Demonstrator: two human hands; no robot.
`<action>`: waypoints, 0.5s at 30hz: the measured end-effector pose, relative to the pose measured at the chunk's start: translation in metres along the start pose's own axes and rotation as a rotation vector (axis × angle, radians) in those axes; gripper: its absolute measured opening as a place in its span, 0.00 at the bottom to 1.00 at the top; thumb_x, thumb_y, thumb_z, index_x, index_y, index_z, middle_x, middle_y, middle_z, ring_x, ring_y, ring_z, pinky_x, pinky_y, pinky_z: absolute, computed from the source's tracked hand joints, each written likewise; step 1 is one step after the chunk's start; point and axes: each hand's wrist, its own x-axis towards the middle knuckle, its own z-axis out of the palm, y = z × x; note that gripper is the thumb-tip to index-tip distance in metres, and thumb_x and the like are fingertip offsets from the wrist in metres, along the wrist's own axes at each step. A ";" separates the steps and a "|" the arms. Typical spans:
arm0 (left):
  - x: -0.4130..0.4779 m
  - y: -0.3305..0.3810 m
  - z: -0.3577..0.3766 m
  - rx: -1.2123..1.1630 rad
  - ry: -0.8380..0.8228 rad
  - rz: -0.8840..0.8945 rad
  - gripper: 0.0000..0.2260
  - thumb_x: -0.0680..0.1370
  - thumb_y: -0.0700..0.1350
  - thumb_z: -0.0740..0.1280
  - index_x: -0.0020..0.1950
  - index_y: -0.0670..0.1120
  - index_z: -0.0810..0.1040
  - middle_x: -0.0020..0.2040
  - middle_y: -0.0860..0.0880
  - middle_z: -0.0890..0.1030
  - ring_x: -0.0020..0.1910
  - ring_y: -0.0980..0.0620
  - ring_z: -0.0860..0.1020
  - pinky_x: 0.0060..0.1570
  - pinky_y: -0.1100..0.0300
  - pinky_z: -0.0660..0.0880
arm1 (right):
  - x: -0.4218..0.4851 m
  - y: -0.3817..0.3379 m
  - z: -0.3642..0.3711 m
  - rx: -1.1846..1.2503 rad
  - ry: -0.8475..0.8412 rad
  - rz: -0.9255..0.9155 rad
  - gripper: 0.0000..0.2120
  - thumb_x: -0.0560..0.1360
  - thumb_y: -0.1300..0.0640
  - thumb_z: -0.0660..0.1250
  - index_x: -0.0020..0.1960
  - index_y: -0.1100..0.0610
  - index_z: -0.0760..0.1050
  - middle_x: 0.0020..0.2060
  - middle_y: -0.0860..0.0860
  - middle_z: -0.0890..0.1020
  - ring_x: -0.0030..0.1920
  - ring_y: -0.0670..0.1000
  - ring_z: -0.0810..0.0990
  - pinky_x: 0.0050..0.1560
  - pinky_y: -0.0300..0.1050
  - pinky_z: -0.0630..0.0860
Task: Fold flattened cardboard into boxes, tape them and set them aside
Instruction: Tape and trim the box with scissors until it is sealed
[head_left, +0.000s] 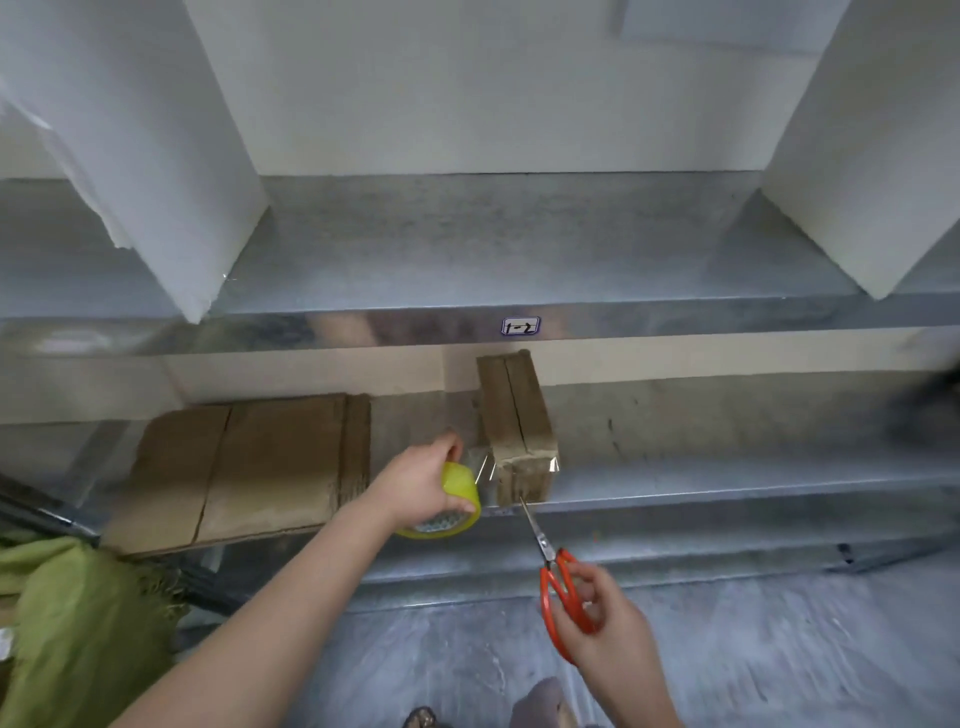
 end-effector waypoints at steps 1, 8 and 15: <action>0.000 -0.001 -0.001 -0.015 -0.004 0.013 0.29 0.63 0.58 0.78 0.51 0.50 0.65 0.44 0.48 0.76 0.43 0.46 0.73 0.37 0.57 0.63 | -0.005 -0.001 0.009 0.061 -0.062 0.035 0.19 0.67 0.54 0.78 0.52 0.39 0.76 0.40 0.44 0.84 0.38 0.43 0.84 0.47 0.43 0.80; 0.002 -0.009 -0.005 -0.016 -0.025 0.072 0.30 0.64 0.59 0.78 0.55 0.49 0.67 0.50 0.45 0.79 0.47 0.44 0.76 0.39 0.58 0.65 | -0.010 -0.031 0.040 0.174 -0.222 0.167 0.12 0.72 0.46 0.73 0.52 0.49 0.76 0.33 0.42 0.78 0.36 0.38 0.78 0.39 0.30 0.71; 0.004 -0.012 -0.009 -0.024 -0.057 0.101 0.33 0.65 0.59 0.77 0.62 0.50 0.66 0.57 0.46 0.78 0.50 0.48 0.75 0.43 0.59 0.68 | 0.001 -0.050 0.055 0.200 -0.233 0.201 0.17 0.72 0.40 0.70 0.52 0.51 0.77 0.37 0.49 0.75 0.37 0.45 0.74 0.41 0.37 0.69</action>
